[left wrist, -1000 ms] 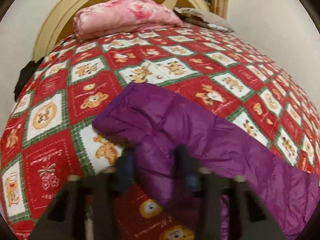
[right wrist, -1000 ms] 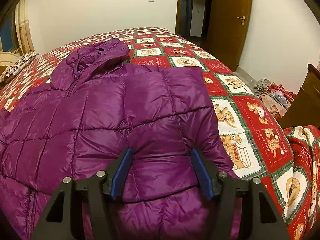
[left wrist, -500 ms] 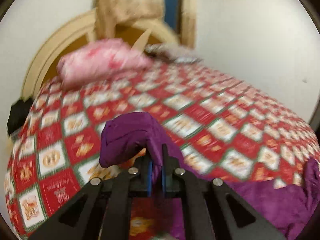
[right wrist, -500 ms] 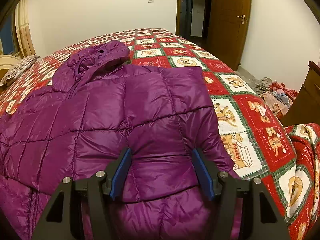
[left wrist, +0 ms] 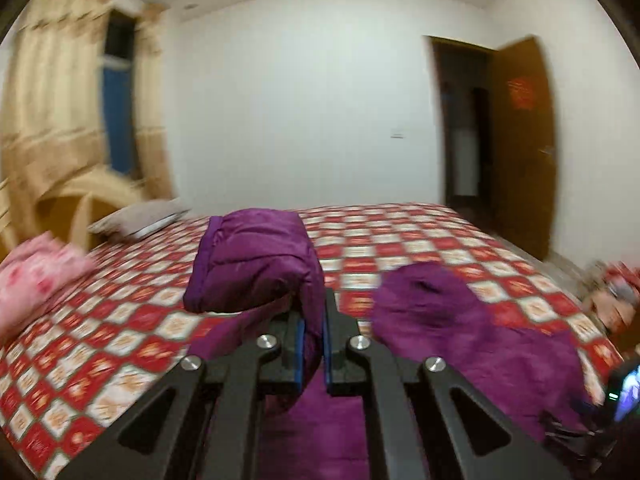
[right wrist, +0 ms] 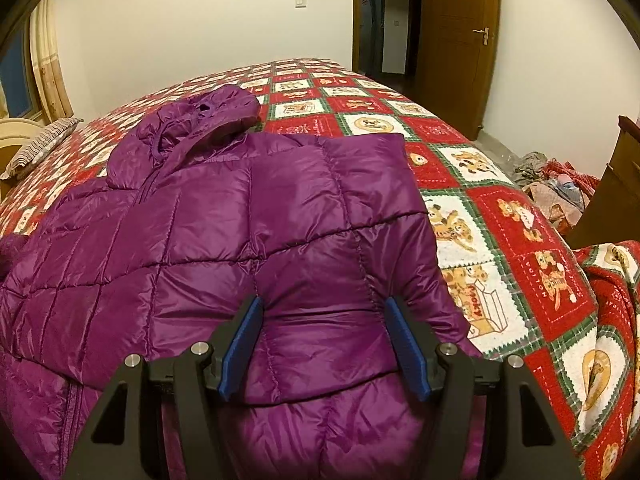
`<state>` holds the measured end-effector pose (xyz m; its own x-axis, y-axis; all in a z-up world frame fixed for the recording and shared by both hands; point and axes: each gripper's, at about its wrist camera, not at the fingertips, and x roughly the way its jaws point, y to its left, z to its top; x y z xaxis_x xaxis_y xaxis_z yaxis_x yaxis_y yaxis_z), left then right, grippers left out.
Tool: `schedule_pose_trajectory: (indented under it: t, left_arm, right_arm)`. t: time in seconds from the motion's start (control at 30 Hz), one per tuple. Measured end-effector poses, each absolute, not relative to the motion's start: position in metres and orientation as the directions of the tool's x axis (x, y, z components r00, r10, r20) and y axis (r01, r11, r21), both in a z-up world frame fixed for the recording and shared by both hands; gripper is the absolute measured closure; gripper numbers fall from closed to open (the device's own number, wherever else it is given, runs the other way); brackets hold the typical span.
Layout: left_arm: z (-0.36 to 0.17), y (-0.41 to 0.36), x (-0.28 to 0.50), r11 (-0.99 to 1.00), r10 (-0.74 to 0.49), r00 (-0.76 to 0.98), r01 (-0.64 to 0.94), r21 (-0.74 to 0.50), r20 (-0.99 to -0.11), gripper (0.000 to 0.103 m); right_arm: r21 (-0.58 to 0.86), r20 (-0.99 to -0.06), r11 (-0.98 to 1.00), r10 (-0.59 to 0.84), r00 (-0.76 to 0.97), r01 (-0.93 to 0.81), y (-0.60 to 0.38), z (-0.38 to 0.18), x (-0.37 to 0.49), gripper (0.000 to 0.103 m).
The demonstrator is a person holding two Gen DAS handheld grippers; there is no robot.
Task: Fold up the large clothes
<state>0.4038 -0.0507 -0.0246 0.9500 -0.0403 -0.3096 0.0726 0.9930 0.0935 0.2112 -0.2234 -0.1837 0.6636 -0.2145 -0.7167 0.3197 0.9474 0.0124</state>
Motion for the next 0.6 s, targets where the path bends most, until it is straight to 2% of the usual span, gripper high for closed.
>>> schedule_pose_trajectory:
  t: [0.23, 0.4, 0.53, 0.57, 0.6]
  left_arm:
    - [-0.063, -0.141, 0.388, 0.947, -0.242, 0.887, 0.304, 0.103, -0.395, 0.096]
    - [-0.096, -0.172, 0.389, 0.924, -0.277, 0.844, 0.365, 0.114, -0.459, 0.096]
    - [-0.121, -0.177, 0.393, 0.914, -0.29, 0.789, 0.396, 0.088, -0.542, 0.093]
    - [-0.127, -0.18, 0.396, 0.915, -0.286, 0.773, 0.396, 0.079, -0.566, 0.084]
    - [-0.131, -0.18, 0.398, 0.915, -0.283, 0.754, 0.397, 0.068, -0.593, 0.054]
  right_arm:
    - [0.044, -0.712, 0.947, -0.194, 0.675, 0.318, -0.228, -0.184, 0.209, 0.038]
    - [0.072, -0.708, 0.946, -0.176, 0.684, 0.317, -0.231, -0.184, 0.208, 0.038]
    - [0.082, -0.706, 0.945, -0.169, 0.688, 0.316, -0.232, -0.184, 0.208, 0.037]
    - [0.083, -0.705, 0.945, -0.168, 0.689, 0.317, -0.232, -0.184, 0.208, 0.037]
    - [0.085, -0.705, 0.945, -0.168, 0.69, 0.317, -0.232, -0.184, 0.207, 0.037]
